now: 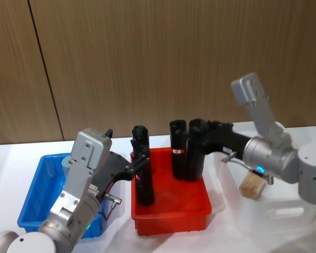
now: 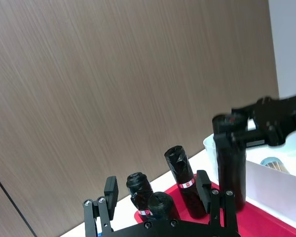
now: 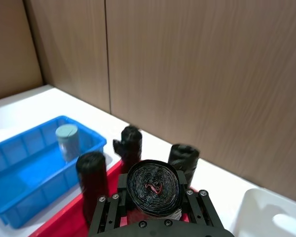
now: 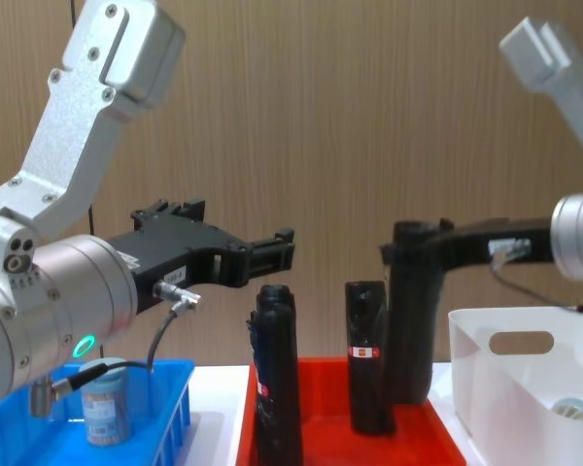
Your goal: Pick the cotton swabs from the blue box and place them into the white box.
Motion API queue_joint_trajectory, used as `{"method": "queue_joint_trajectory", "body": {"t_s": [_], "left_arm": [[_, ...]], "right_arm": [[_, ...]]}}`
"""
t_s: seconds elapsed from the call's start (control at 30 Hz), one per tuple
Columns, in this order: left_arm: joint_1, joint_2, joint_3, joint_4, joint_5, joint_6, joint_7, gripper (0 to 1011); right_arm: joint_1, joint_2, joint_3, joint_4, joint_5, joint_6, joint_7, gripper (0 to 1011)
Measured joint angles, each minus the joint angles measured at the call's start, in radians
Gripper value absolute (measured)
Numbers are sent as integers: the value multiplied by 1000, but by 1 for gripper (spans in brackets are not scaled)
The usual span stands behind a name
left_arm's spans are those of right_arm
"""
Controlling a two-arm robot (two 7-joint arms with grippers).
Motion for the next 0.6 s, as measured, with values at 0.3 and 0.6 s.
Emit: {"method": "queue_joint_trajectory", "body": {"t_s": [0.3,0.6], "left_arm": [[0,0,0,0,0,0,0,1004],[0,0,0,0,0,0,0,1004]], "right_arm": [[8,23,32,-47,17,-10,-26,556],[17,55,73,-73,30,-25,-61,556]]}}
